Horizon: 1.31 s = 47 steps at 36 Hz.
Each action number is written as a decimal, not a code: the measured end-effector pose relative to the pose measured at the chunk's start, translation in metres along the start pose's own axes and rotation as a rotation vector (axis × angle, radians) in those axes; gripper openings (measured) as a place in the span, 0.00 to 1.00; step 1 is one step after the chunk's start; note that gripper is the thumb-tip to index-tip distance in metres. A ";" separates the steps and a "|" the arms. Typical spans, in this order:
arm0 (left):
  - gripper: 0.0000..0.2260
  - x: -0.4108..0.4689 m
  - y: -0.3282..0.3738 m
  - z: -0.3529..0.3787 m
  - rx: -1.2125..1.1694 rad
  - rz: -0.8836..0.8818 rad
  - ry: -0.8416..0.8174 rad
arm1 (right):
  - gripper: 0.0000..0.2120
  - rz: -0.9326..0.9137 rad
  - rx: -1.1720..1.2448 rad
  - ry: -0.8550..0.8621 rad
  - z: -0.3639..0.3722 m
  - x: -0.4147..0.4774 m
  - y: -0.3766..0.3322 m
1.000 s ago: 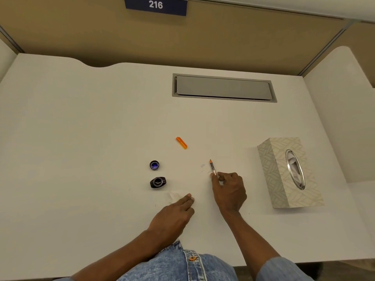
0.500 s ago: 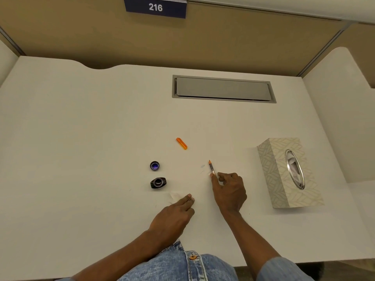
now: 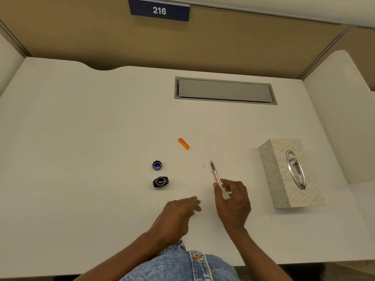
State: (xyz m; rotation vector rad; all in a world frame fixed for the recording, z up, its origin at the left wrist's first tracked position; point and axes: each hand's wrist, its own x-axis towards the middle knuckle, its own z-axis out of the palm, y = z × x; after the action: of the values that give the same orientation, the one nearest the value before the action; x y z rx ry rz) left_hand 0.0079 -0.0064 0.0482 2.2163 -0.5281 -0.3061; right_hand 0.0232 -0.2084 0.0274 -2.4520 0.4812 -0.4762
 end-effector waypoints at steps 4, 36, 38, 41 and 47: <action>0.11 0.000 0.032 -0.022 -0.263 -0.095 0.154 | 0.10 -0.020 0.173 -0.120 -0.013 -0.019 -0.009; 0.28 -0.097 0.013 -0.104 0.124 0.155 0.285 | 0.09 0.576 0.883 -0.408 -0.045 -0.101 -0.186; 0.37 -0.106 0.011 -0.108 0.075 0.099 0.248 | 0.09 0.612 0.912 -0.412 -0.044 -0.106 -0.190; 0.42 -0.116 0.009 -0.113 0.074 0.019 0.248 | 0.08 0.655 0.979 -0.450 -0.044 -0.114 -0.195; 0.25 -0.133 0.012 -0.113 0.146 0.026 0.439 | 0.14 0.556 0.852 -0.557 -0.049 -0.131 -0.203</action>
State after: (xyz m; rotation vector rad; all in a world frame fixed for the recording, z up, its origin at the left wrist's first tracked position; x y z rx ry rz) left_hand -0.0688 0.1243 0.1355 2.3210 -0.3451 0.2383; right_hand -0.0659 -0.0200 0.1590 -1.4450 0.5408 0.2157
